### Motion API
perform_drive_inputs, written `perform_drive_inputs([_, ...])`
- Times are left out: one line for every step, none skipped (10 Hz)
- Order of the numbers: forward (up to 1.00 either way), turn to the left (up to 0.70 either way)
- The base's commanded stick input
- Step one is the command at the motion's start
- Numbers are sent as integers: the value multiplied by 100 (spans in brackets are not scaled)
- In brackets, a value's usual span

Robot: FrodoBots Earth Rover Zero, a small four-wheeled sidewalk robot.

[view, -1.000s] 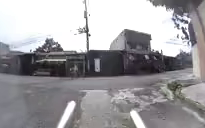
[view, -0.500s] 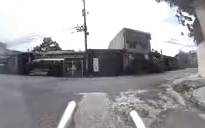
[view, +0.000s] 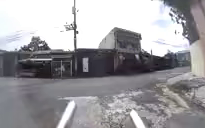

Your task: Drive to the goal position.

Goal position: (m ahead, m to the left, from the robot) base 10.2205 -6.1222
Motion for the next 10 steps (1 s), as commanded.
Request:
perform_drive_inputs([85, -34])
perform_drive_inputs([85, -34])
perform_drive_inputs([85, -15])
perform_drive_inputs([85, -6])
perform_drive_inputs([85, -4])
perform_drive_inputs([85, -2])
perform_drive_inputs([85, -2])
perform_drive_inputs([85, -2])
perform_drive_inputs([85, -1])
perform_drive_inputs([85, 0])
